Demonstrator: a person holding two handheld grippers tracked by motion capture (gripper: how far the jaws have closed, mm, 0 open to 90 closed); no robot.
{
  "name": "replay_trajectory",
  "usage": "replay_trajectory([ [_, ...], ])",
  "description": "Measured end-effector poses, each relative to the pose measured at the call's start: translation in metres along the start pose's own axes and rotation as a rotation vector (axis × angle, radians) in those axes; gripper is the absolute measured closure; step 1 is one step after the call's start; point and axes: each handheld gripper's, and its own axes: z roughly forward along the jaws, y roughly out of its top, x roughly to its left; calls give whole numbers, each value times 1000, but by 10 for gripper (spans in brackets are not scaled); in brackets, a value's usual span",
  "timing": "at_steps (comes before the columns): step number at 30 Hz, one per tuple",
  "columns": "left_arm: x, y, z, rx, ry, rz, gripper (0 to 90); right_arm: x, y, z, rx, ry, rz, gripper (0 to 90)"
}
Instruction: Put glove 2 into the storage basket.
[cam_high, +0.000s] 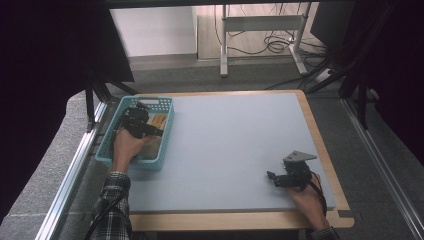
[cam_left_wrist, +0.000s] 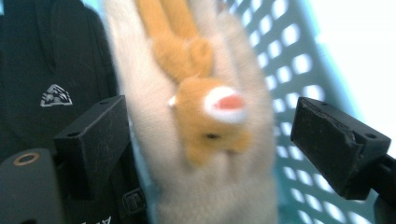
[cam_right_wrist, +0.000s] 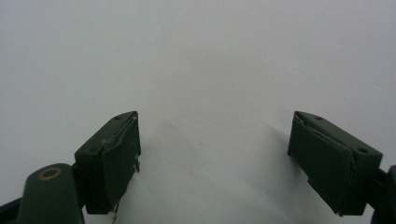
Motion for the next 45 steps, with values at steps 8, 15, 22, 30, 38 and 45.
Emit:
replay_trajectory([
  [8,18,-3,-15,-61,175,-39,663,0,0,0,0,0,0,163],
  [15,28,-7,13,44,171,-65,818,0,0,0,0,1,1,164],
  [22,3,-1,20,54,107,-18,871,0,0,0,0,1,1,163],
  [30,18,-9,15,9,112,-62,720,0,0,0,0,1,0,164],
  [38,33,-17,2,-77,143,-103,392,0,0,0,0,0,1,164],
  [45,37,-21,-8,-134,114,-98,262,0,0,0,0,0,1,163],
])
